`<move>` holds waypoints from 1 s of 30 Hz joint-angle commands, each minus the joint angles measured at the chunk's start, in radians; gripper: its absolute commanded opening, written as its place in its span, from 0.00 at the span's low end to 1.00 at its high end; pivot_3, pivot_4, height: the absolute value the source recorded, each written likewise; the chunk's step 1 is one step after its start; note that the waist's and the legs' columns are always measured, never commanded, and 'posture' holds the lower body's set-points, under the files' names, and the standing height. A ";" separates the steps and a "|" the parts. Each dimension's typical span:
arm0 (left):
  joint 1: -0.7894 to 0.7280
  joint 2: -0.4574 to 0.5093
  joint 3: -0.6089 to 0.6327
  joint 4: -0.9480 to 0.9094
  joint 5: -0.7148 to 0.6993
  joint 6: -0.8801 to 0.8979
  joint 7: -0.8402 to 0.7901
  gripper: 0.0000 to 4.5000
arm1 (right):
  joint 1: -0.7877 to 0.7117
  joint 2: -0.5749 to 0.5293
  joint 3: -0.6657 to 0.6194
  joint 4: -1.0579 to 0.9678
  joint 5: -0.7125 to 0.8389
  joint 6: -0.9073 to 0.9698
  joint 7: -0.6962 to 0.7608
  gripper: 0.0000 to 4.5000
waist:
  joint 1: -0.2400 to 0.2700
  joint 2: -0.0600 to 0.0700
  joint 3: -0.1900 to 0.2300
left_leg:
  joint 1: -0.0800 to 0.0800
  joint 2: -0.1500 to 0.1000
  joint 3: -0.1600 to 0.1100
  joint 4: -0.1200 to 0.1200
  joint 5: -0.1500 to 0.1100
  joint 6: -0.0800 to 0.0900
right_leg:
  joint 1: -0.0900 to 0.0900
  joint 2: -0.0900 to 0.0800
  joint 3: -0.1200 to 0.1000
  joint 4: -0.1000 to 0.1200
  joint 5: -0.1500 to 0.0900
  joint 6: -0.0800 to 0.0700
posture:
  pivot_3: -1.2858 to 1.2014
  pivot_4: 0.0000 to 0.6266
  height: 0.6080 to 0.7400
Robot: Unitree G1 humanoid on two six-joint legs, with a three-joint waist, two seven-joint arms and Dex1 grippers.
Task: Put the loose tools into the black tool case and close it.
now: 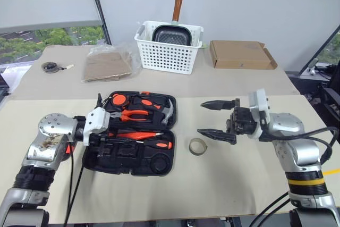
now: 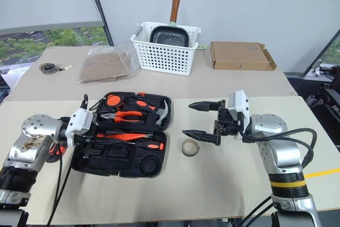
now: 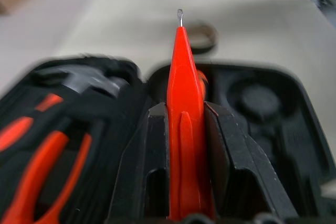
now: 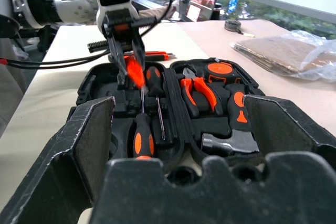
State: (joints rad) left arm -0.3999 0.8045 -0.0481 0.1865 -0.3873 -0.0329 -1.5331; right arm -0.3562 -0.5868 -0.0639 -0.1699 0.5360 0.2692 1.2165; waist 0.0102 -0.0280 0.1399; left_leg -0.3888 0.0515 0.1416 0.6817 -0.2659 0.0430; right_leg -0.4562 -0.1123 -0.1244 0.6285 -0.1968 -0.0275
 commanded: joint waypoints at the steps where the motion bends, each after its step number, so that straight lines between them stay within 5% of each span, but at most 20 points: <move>1: -0.070 0.036 -0.005 0.064 0.016 -0.045 -0.072 0.11 | 0.028 -0.022 -0.053 -0.083 0.042 0.002 -0.030 1.00 | 0.001 0.000 0.000 | 0.000 0.000 0.000 0.000 0.000 0.000 | 0.000 0.000 0.000 0.000 0.000 0.000 | 0.52 0.24 0.70; 12: -0.038 0.229 -0.066 0.142 -0.011 -0.133 -0.081 0.11 | 0.057 -0.026 -0.036 -0.099 0.050 -0.016 -0.049 1.00 | 0.000 0.000 0.000 | 0.000 0.000 0.000 0.001 -0.002 0.003 | 0.000 0.000 0.001 -0.001 0.000 0.000 | 0.52 0.24 0.70; 30: -0.052 0.231 -0.106 0.300 0.100 -0.290 -0.081 0.11 | 0.023 -0.021 -0.007 -0.047 0.044 -0.053 -0.003 1.00 | 0.002 0.000 0.000 | 0.000 0.000 0.000 0.002 -0.002 0.004 | 0.000 -0.001 0.000 0.000 0.000 0.000 | 0.52 0.24 0.70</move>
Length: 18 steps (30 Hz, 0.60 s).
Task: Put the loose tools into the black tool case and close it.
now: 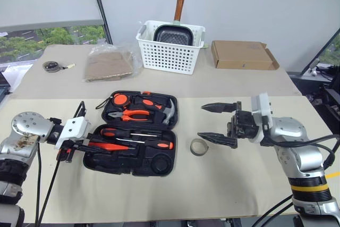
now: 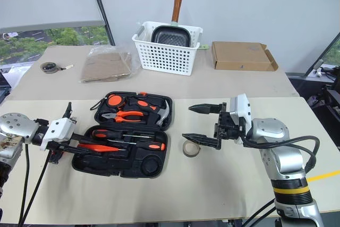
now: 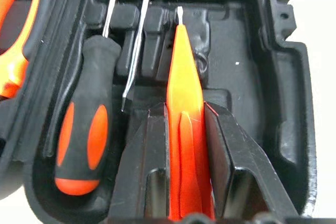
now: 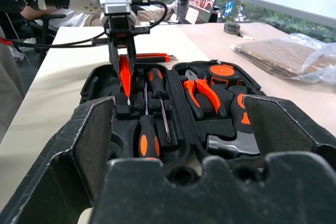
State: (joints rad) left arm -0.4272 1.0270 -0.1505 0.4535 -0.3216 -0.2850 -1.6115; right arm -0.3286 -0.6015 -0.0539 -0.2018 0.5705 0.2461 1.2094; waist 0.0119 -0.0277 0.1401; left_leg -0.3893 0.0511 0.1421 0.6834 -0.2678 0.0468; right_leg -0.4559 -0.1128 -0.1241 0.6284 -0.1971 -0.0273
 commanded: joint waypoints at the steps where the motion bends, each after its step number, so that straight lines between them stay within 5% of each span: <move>1: -0.033 0.004 -0.007 0.045 0.048 -0.051 -0.003 0.11 | -0.004 -0.006 -0.018 -0.015 0.009 -0.031 0.004 1.00 | 0.000 0.000 0.000 | 0.000 0.000 0.000 0.000 0.000 0.000 | 0.000 0.000 0.000 0.000 0.000 0.000 | 0.52 0.24 0.70; 18: -0.107 -0.058 -0.060 0.058 0.081 -0.069 -0.003 0.11 | 0.022 0.005 -0.010 -0.023 0.004 -0.056 -0.014 1.00 | 0.003 0.000 0.000 | 0.000 0.000 0.000 0.005 -0.001 0.002 | 0.001 -0.001 0.000 0.001 0.000 0.001 | 0.52 0.24 0.70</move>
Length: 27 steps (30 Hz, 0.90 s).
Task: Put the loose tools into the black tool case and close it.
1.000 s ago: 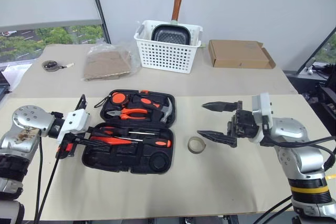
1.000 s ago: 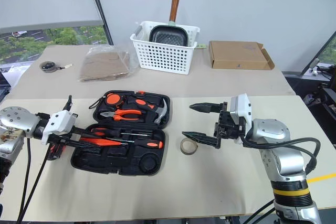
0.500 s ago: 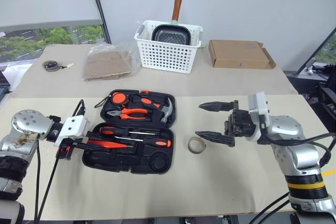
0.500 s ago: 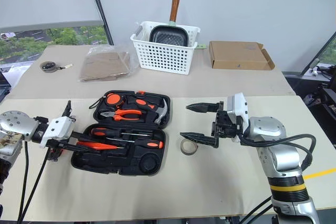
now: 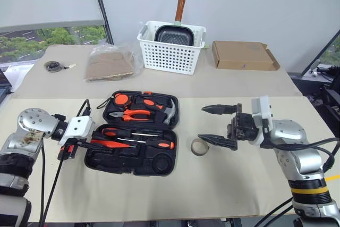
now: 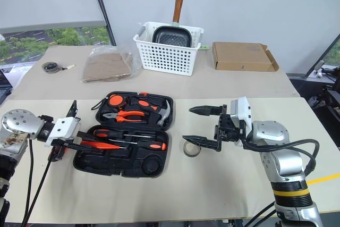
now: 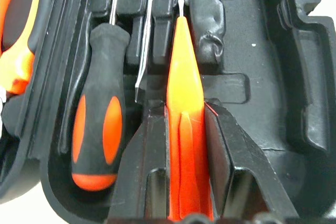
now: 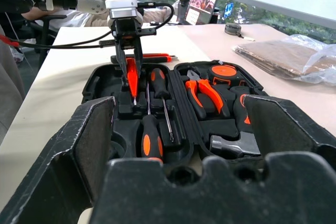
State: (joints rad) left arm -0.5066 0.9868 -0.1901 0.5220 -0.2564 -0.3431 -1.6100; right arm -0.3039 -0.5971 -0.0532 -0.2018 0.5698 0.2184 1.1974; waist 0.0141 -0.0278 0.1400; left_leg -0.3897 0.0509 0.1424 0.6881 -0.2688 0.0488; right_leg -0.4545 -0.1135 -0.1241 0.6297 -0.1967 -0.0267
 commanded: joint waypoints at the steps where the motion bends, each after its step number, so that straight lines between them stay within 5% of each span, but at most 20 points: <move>1: -0.034 -0.022 -0.023 -0.007 0.017 -0.011 -0.004 0.11 | -0.003 0.002 -0.009 -0.024 0.004 -0.028 -0.004 1.00 | 0.001 0.000 0.000 | 0.000 0.000 0.000 0.001 0.000 0.000 | 0.000 0.000 0.000 0.000 0.000 0.000 | 0.52 0.24 0.70; 18: -0.060 -0.005 -0.055 0.004 0.035 0.084 -0.004 0.11 | 0.010 0.010 -0.005 -0.029 0.002 -0.043 -0.020 1.00 | -0.002 0.000 0.000 | -0.002 0.000 0.000 0.007 -0.002 0.003 | 0.000 0.000 0.000 0.002 0.001 0.002 | 0.52 0.24 0.70; 20: -0.060 -0.002 -0.052 -0.004 0.030 0.095 -0.004 0.33 | 0.009 0.011 -0.002 -0.028 0.001 -0.045 -0.019 1.00 | -0.002 0.000 0.000 | -0.001 0.000 0.000 0.007 -0.002 0.003 | 0.000 0.000 0.000 0.002 0.001 0.002 | 0.52 0.24 0.70; 27: -0.056 -0.014 0.013 -0.025 0.010 0.102 -0.004 0.88 | 0.003 0.019 0.007 -0.019 -0.001 -0.050 -0.015 1.00 | 0.000 0.000 0.000 | -0.002 0.000 -0.001 0.007 -0.002 0.003 | 0.000 0.000 0.000 0.002 0.001 0.002 | 0.52 0.24 0.70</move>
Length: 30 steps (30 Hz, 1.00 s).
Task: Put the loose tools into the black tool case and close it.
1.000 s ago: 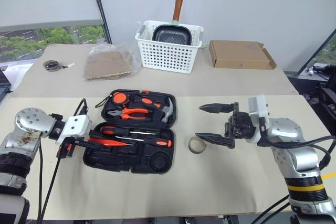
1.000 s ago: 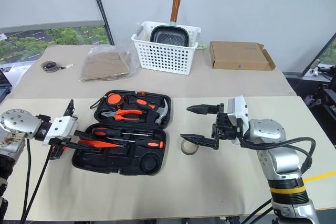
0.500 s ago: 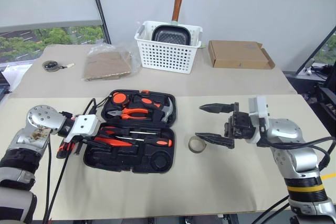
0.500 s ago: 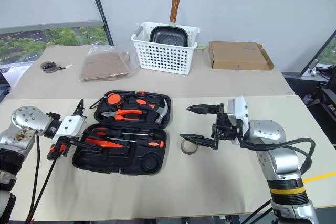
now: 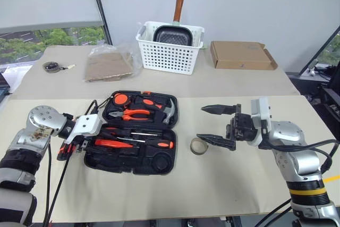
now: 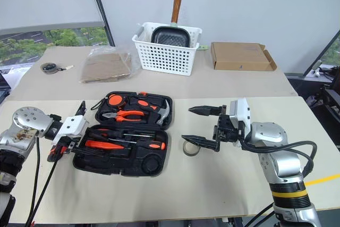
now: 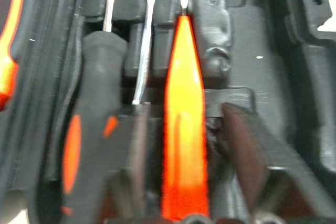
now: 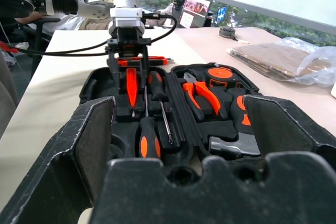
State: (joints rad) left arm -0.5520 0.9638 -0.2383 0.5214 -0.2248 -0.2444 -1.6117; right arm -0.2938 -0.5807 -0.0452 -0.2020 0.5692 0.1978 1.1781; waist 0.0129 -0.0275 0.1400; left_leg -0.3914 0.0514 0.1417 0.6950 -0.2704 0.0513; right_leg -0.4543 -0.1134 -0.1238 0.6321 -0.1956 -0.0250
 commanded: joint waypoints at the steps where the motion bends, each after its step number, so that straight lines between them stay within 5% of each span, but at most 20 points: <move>1: -0.007 0.012 0.072 -0.038 -0.041 0.022 -0.002 0.95 | -0.007 0.003 -0.001 -0.017 -0.001 -0.030 0.006 1.00 | 0.003 0.000 0.000 | 0.000 0.000 0.000 0.000 0.000 0.000 | 0.000 0.000 0.000 0.000 0.000 0.000 | 0.52 0.24 0.70; 11: 0.146 0.062 0.312 -0.333 -0.260 0.357 0.080 0.98 | -0.010 0.002 0.008 -0.005 0.001 -0.037 0.016 1.00 | -0.010 0.000 0.000 | -0.001 0.000 0.000 0.000 0.000 0.001 | 0.000 0.000 0.001 -0.001 0.000 0.000 | 0.52 0.24 0.70; 18: 0.314 -0.112 0.443 -0.595 -0.290 0.504 0.471 0.98 | -0.020 0.001 0.012 0.010 0.001 -0.042 0.028 1.00 | -0.003 0.001 0.000 | 0.002 0.000 -0.001 0.000 0.000 0.000 | 0.003 0.000 0.002 -0.001 0.000 0.001 | 0.52 0.24 0.70; 30: 0.552 -0.284 0.542 -1.035 -0.193 0.869 1.086 0.01 | -0.030 -0.007 0.018 0.036 0.003 -0.046 0.070 1.00 | 0.000 0.002 0.001 | 0.006 0.000 -0.003 0.000 0.000 -0.001 | 0.009 -0.001 0.001 -0.002 0.001 0.001 | 0.52 0.24 0.70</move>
State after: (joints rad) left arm -0.0094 0.6818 0.2672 -0.4544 -0.4455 0.5761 -0.6072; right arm -0.3042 -0.5788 -0.0140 -0.1555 0.5676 0.1793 1.2360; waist 0.0125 -0.0259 0.1407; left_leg -0.3842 0.0514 0.1379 0.6945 -0.2701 0.0502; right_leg -0.4440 -0.1138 -0.1232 0.6298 -0.1948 -0.0239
